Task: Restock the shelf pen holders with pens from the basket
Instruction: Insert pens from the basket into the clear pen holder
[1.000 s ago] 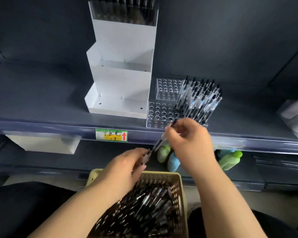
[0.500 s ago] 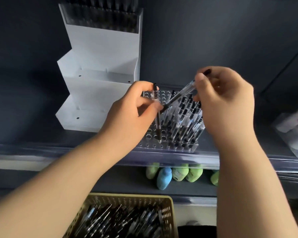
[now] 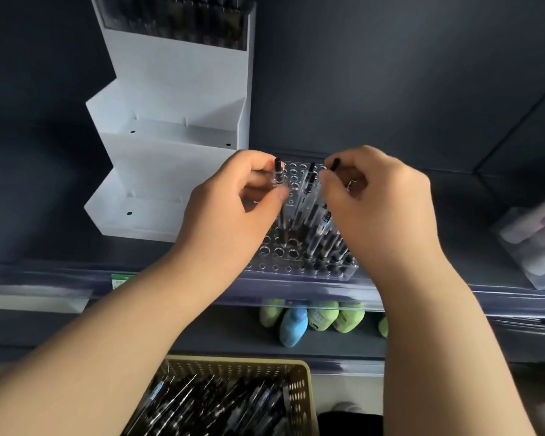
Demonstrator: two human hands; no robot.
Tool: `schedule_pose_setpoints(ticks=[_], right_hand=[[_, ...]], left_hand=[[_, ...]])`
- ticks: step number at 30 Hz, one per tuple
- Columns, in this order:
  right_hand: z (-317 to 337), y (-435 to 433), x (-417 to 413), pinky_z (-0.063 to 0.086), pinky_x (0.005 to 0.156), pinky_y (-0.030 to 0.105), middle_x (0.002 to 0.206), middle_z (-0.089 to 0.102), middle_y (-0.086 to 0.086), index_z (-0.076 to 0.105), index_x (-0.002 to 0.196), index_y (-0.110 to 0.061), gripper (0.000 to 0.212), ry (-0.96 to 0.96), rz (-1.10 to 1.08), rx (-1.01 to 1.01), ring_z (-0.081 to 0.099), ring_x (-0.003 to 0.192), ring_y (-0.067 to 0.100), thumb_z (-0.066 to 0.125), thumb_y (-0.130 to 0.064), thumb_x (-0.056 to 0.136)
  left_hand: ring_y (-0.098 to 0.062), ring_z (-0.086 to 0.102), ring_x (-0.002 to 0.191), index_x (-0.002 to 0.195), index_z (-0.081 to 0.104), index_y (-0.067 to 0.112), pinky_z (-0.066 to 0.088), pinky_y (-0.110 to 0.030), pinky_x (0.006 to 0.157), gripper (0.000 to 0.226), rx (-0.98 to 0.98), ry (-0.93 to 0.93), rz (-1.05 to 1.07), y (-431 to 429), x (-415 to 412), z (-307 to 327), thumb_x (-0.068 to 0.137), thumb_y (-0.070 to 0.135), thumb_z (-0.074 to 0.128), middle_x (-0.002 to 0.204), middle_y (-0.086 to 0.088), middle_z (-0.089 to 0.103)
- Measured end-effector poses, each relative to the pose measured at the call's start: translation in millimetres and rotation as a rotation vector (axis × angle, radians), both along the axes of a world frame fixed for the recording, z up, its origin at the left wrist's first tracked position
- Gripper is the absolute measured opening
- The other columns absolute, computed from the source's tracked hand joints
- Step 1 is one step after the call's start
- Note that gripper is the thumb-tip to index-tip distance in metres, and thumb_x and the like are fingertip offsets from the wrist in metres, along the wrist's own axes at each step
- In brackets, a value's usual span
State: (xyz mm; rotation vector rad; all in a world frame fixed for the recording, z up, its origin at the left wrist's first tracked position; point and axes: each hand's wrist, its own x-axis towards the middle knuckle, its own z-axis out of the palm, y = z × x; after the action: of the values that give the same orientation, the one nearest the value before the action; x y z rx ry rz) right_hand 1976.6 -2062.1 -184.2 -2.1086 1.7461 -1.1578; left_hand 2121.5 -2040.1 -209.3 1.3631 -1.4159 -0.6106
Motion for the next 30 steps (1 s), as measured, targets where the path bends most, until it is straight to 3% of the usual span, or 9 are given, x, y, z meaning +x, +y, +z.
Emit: schedule_pose_setpoints(ticks=[10, 22, 30], right_hand=[[-0.7, -2.6, 9.3, 0.047, 0.069, 0.029, 0.088, 0.065, -0.013, 0.065, 0.100, -0.029, 0.014, 0.070, -0.010, 0.044, 0.056, 0.084, 0.015, 0.059, -0.034, 0.088], [-4.5, -6.3, 7.3, 0.050, 0.070, 0.033, 0.088, 0.067, -0.009, 0.070, 0.092, -0.030, 0.011, 0.100, -0.023, 0.012, 0.058, 0.085, 0.017, 0.060, -0.026, 0.087], [-8.8, -8.6, 10.4, 0.046, 0.071, 0.031, 0.098, 0.062, -0.008, 0.068, 0.105, -0.037, 0.020, 0.198, 0.010, -0.001, 0.055, 0.098, 0.018, 0.060, -0.032, 0.088]], left_hand=[[0.001, 0.062, 0.084, 0.099, 0.057, 0.032, 0.047, -0.009, 0.076, 0.022, -0.010, -0.029, -0.011, 1.6, 3.2, -2.0, 0.083, 0.021, 0.068, 0.089, 0.013, 0.067], [0.002, 0.061, 0.081, 0.101, 0.060, 0.027, 0.044, -0.004, 0.073, 0.023, -0.005, -0.026, -0.040, 1.7, 0.3, -3.7, 0.082, 0.018, 0.070, 0.087, 0.013, 0.067], [0.002, 0.062, 0.081, 0.105, 0.064, 0.019, 0.043, -0.001, 0.071, 0.025, -0.074, -0.045, -0.042, 1.6, -5.7, -3.9, 0.082, 0.012, 0.070, 0.085, 0.018, 0.065]])
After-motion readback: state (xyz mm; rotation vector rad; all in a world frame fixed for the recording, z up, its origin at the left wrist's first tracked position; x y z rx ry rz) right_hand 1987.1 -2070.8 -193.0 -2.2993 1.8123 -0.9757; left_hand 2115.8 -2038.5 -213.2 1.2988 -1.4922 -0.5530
